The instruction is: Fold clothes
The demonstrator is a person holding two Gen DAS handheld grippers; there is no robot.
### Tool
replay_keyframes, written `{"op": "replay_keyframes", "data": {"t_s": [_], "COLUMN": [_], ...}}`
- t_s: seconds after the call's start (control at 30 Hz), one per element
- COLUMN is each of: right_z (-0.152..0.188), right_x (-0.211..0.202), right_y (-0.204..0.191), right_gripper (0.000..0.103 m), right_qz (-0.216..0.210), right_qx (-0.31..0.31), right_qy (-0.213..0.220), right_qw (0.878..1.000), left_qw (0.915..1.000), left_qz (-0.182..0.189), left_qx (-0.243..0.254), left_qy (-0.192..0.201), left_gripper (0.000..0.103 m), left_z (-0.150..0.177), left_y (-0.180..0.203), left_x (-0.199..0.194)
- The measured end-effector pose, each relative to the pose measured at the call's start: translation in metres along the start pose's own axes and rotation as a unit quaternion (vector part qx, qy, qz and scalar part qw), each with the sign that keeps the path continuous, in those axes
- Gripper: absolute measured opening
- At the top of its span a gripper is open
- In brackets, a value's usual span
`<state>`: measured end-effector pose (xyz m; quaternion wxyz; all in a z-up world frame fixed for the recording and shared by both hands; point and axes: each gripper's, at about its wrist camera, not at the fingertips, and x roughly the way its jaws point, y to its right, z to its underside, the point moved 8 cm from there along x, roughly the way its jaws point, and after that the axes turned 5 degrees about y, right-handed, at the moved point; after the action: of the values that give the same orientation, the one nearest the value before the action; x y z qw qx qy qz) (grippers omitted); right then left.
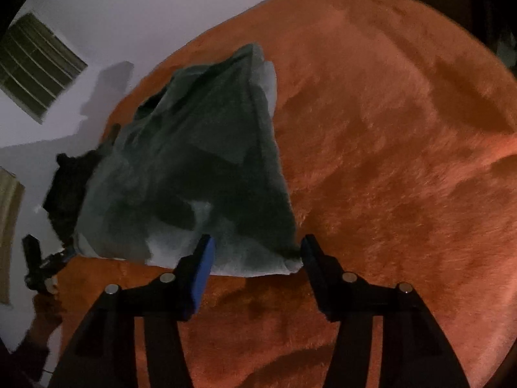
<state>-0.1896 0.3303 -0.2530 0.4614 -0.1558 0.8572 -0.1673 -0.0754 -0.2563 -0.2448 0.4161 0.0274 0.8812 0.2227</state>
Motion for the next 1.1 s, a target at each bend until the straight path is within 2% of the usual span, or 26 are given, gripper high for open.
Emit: {"op": "replay_keyframes", "data": {"t_s": [0.07,0.1,0.13,0.17,0.2,0.27,0.33,0.4,0.47,0.53,0.6,0.67,0.7,0.73,0.77,0.8,0.87,0.97,1.0,1.1], "right_z": [-0.002,-0.003,-0.003,-0.004,-0.005,-0.007,-0.007,-0.004,0.001,0.001,0.007,0.01,0.011,0.012,0.012,0.013,0.014,0.017,0.018,0.017], "right_x": [-0.002,-0.003,-0.004,-0.006,-0.007,-0.009,-0.01,-0.006,-0.001,-0.004,0.0,0.002,0.003,0.004,0.005,0.005,0.002,0.003,0.003,0.003], "right_y": [0.005,0.007,0.01,0.012,0.015,0.02,0.02,0.016,0.013,0.014,0.015,0.016,0.015,0.014,0.013,0.012,0.016,0.025,0.029,0.039], "right_gripper": [0.014,0.012,0.011,0.01,0.009,0.009,0.009,0.011,0.013,0.017,0.043,0.044,0.04,0.031,0.008,0.004,0.004,0.004,0.004,0.004], "right_qz": [-0.008,-0.011,-0.015,-0.019,-0.023,-0.03,-0.029,-0.007,0.01,0.002,-0.02,-0.021,-0.015,-0.008,-0.002,0.004,0.013,0.03,0.034,0.036], "right_qx": [0.005,0.007,0.01,0.012,0.015,0.02,0.01,-0.034,-0.069,-0.069,-0.061,-0.076,-0.091,-0.106,-0.121,-0.135,-0.139,-0.138,-0.134,-0.121], "right_qy": [0.005,0.008,0.01,0.013,0.015,0.021,0.017,0.004,-0.014,-0.015,-0.033,-0.038,-0.038,-0.039,-0.039,-0.039,-0.037,-0.042,-0.046,-0.044], "right_qw": [1.0,1.0,1.0,1.0,1.0,0.999,0.999,0.999,0.997,0.997,0.997,0.996,0.995,0.994,0.992,0.99,0.99,0.989,0.989,0.991], "left_qw": [0.9998,0.9995,0.999,0.9973,0.9941,0.9901,0.9945,0.9966,0.9971,0.9975,0.9964,0.9929,0.992,0.9913,0.9906,0.9899,0.9873,0.9768,0.9736,0.9656], "left_qz": [-0.011,-0.017,-0.023,-0.05,-0.081,-0.121,-0.102,-0.082,-0.076,-0.064,-0.06,-0.073,-0.076,-0.079,-0.081,-0.083,-0.092,-0.112,-0.115,-0.118], "left_qx": [0.018,0.028,0.037,0.053,0.07,0.071,0.023,-0.006,0.008,0.029,0.057,0.089,0.096,0.1,0.105,0.11,0.128,0.182,0.197,0.232], "left_qy": [-0.001,-0.002,-0.003,-0.008,-0.013,-0.011,-0.008,-0.002,0.001,-0.008,-0.022,-0.03,-0.032,-0.032,-0.033,-0.034,-0.018,0.001,0.003,0.006], "left_gripper": [0.053,0.04,0.022,0.006,0.005,0.005,0.005,0.005,0.007,0.015,0.049,0.059,0.059,0.059,0.059,0.059,0.058,0.028,0.023,0.021], "left_z": [0.003,0.004,0.005,0.008,0.011,0.011,0.009,0.005,0.001,0.003,0.008,0.008,0.008,0.007,0.006,0.005,-0.002,-0.007,-0.008,-0.014], "left_y": [-0.003,-0.005,-0.007,-0.015,-0.026,-0.049,-0.07,-0.076,-0.069,-0.056,-0.043,-0.034,-0.032,-0.03,-0.028,-0.026,-0.022,-0.017,-0.019,-0.017], "left_x": [0.007,0.011,0.015,0.018,0.02,0.015,0.003,-0.011,-0.02,-0.021,-0.013,0.001,0.005,0.01,0.014,0.019,0.023,0.02,0.017,0.021]}}
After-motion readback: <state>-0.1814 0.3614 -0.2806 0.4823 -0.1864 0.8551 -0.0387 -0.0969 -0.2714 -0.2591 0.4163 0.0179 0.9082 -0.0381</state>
